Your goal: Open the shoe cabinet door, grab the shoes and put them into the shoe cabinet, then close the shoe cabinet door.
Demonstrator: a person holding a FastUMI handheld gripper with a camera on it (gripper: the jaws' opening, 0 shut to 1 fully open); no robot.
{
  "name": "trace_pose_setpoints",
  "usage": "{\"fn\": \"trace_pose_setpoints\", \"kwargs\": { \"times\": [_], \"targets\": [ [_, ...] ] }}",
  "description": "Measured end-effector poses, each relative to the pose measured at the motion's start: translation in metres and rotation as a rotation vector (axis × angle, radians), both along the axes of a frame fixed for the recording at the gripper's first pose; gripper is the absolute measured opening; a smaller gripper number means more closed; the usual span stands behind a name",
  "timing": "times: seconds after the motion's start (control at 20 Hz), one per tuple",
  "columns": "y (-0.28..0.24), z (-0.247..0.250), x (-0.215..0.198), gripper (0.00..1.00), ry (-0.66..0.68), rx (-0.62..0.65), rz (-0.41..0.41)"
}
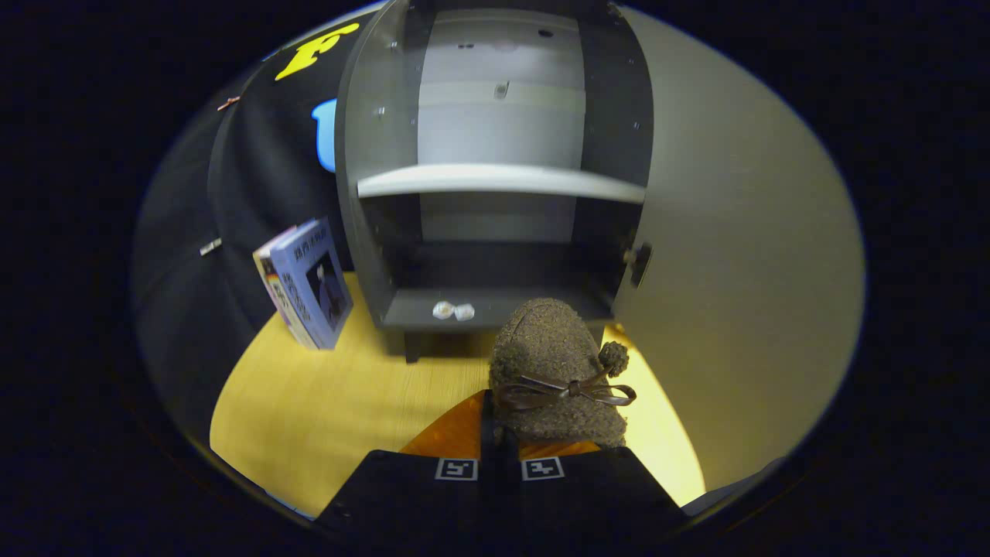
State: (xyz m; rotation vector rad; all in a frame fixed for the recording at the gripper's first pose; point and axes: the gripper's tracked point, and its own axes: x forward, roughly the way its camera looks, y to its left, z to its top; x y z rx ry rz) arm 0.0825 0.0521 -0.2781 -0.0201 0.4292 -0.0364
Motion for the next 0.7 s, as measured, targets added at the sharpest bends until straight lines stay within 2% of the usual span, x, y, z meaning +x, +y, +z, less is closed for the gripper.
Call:
{"fn": "trace_pose_setpoints", "kwargs": {
  "times": [0.3, 0.7],
  "targets": [
    [-0.010, 0.094, 0.031, 0.06, -0.107, 0.027, 0.047],
    [-0.017, 0.170, 0.108, 0.05, -0.153, 0.001, 0.127]
  ]
}}
